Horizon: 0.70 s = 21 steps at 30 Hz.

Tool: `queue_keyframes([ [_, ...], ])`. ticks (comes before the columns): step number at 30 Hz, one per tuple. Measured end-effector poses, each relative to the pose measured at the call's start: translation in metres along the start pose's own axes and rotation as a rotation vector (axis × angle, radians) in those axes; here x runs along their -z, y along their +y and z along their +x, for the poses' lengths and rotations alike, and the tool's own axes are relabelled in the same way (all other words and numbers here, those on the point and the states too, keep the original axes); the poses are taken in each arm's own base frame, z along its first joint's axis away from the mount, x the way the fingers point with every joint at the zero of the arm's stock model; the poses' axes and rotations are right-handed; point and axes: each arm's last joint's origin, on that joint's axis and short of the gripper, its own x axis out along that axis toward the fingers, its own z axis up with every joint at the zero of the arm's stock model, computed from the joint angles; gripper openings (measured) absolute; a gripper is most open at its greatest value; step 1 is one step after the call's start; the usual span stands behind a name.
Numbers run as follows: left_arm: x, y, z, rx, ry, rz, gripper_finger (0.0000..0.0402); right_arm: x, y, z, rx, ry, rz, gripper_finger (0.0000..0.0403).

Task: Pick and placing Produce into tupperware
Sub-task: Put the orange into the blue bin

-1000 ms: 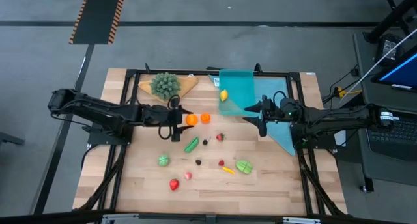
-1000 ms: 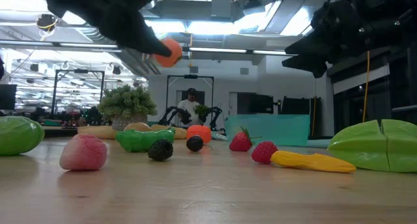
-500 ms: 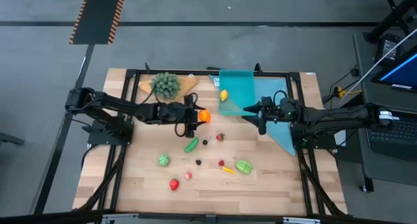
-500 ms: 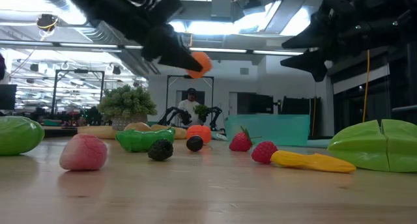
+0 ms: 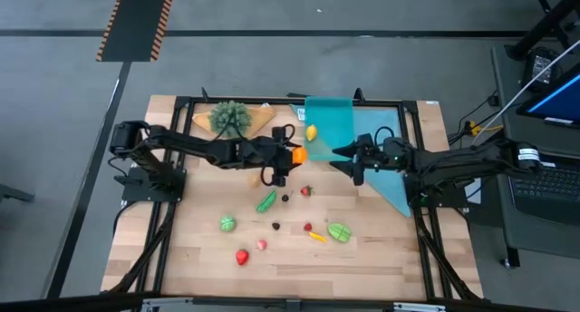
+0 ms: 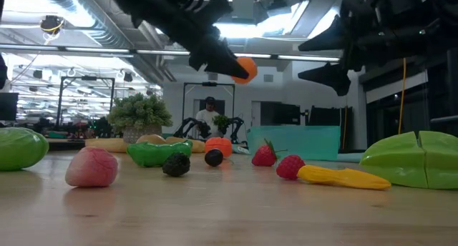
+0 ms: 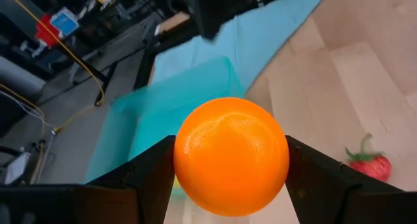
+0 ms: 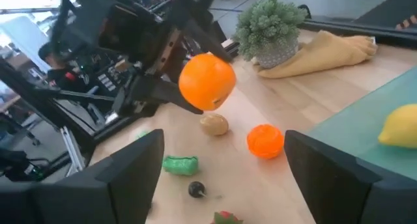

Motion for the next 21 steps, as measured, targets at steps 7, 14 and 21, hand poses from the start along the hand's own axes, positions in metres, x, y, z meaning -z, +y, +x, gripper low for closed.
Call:
queue_keyframes([
  [7, -0.008, 0.000, 0.010, 0.000, -0.005, 0.031, 0.0240, -0.009, 0.004, 0.021, 0.040, 0.002, 0.001, 0.0319],
  [14, -0.007, 0.001, 0.012, -0.059, 0.025, 0.053, 0.0240, -0.020, 0.009, 0.046, 0.046, 0.012, 0.005, 0.0319],
  [21, -0.010, -0.002, 0.011, -0.089, 0.030, 0.104, 0.0240, -0.024, 0.011, 0.067, 0.055, 0.028, 0.005, 0.0319],
])
